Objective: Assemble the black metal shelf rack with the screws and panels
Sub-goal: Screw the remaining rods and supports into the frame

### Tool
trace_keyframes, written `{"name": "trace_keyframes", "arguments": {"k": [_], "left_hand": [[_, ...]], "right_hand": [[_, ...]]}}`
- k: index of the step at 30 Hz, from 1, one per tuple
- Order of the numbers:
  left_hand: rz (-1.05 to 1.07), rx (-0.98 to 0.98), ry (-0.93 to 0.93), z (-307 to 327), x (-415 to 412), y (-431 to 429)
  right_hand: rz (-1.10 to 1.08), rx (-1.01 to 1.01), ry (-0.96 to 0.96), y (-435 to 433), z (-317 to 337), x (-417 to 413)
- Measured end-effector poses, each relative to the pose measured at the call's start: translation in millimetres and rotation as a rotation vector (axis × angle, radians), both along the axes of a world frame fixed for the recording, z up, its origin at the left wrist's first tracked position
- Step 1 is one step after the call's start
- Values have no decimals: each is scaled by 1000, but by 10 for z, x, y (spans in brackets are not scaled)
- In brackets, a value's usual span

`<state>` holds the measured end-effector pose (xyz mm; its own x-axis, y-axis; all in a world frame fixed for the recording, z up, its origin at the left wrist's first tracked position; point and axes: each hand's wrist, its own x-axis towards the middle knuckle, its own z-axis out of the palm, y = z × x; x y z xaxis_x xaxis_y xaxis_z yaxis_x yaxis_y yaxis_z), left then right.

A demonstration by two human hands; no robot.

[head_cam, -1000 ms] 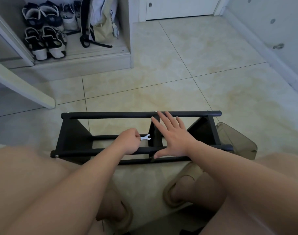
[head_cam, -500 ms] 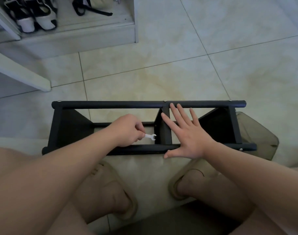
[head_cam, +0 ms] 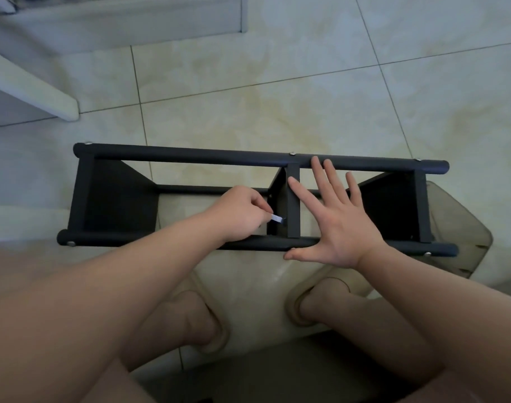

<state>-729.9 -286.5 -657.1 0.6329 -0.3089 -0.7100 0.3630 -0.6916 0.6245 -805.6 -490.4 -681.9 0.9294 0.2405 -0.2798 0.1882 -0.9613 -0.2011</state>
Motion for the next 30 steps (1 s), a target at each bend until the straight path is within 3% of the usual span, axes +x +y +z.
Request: {"name": "trace_keyframes", "arguments": {"k": [5, 12, 30], "left_hand": [[177, -147, 196, 24, 10, -57], [301, -153, 206, -29, 13, -107], [280, -118, 214, -68, 87, -233]], "right_hand": [[-12, 42, -34, 7, 10, -18], [-10, 33, -48, 17, 26, -27], [10, -3, -64, 18, 27, -26]]}}
